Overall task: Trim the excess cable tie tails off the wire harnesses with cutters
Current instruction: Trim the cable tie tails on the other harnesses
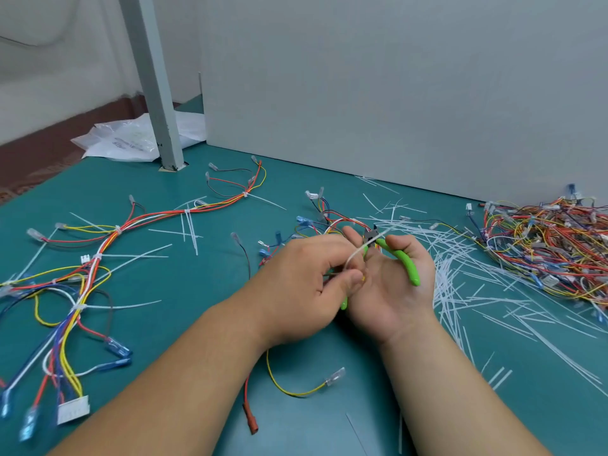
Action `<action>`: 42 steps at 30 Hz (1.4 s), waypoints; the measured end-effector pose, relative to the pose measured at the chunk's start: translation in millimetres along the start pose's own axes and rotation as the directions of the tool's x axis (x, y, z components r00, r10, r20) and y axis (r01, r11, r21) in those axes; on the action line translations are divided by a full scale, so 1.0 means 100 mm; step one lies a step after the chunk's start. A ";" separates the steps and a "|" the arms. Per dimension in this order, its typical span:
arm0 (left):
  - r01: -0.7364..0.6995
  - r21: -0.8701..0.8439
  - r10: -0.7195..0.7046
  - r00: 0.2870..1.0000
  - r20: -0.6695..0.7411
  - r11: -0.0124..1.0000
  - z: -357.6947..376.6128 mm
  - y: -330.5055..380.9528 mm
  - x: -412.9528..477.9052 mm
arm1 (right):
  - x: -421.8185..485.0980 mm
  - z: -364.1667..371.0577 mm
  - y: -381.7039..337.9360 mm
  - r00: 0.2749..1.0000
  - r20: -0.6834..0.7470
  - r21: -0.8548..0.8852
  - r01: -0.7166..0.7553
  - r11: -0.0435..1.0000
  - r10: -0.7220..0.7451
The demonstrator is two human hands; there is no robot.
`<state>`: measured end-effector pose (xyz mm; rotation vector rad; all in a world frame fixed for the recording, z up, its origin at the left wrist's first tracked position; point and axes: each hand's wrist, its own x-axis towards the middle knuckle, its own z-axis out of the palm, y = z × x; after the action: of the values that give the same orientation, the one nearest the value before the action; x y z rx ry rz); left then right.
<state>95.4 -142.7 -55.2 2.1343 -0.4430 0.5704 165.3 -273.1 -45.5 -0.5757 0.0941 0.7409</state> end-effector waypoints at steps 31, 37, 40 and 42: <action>0.312 0.480 -0.158 0.929 -0.335 0.820 -0.07 -0.12 0.03 | 0.04 -0.07 0.06 0.998 0.025 -0.032 -0.052 0.998 0.053; 0.131 0.542 -0.021 0.979 -0.204 0.830 -0.06 -0.04 0.04 | 0.03 -0.16 0.02 0.982 0.186 0.129 0.017 0.992 -0.041; 0.126 0.571 0.008 0.974 -0.227 0.811 -0.07 -0.03 0.03 | 0.05 -0.16 0.02 0.975 0.214 0.139 0.028 0.990 -0.058; 0.135 0.572 0.015 0.968 -0.251 0.809 -0.07 -0.03 0.02 | 0.06 -0.14 0.02 0.976 0.209 0.106 0.036 0.994 -0.058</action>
<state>97.5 -135.6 -52.7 2.6012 -0.0490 1.0260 170.2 -276.0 -59.9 -0.3976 -0.0787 0.7426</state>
